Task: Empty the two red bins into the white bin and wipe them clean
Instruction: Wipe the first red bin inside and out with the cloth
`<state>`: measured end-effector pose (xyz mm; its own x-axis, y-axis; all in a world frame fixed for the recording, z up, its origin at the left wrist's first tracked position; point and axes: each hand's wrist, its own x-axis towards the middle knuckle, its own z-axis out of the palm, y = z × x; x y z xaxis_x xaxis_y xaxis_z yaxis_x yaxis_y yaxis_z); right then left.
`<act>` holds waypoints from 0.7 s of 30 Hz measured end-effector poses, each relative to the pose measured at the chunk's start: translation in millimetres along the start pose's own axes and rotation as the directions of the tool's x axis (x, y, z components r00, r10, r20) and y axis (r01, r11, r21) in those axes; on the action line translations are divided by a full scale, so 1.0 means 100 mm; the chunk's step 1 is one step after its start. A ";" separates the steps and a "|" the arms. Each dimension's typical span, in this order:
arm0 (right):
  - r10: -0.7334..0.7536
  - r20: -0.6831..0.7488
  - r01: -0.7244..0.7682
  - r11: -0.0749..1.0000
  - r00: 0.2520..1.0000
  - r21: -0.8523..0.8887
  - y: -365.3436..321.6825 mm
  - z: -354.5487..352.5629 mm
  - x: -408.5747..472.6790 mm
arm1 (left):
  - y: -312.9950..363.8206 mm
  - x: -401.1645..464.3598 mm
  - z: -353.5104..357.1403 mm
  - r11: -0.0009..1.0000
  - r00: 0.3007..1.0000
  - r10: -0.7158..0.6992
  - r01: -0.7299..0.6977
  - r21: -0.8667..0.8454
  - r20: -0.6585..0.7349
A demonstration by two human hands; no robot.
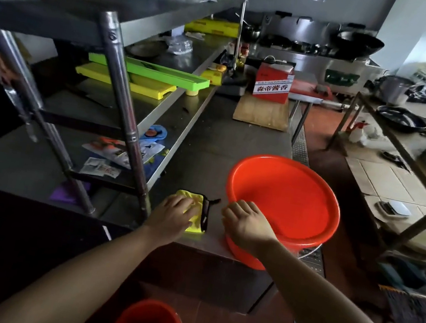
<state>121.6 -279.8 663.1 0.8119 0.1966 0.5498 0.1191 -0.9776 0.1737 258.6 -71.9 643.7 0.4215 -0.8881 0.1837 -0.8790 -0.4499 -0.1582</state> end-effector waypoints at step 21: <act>0.302 0.666 -0.469 0.879 0.682 0.082 -0.56 2.19 -0.32 | -0.32 0.13 1.92 0.973 0.968 -0.109 0.150 -0.174 0.224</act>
<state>214.1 -248.0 457.2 0.9704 -0.2111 -0.1172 -0.2292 -0.9581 -0.1719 335.1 -87.2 464.5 0.5542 -0.8321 -0.0226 -0.8310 -0.5546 0.0421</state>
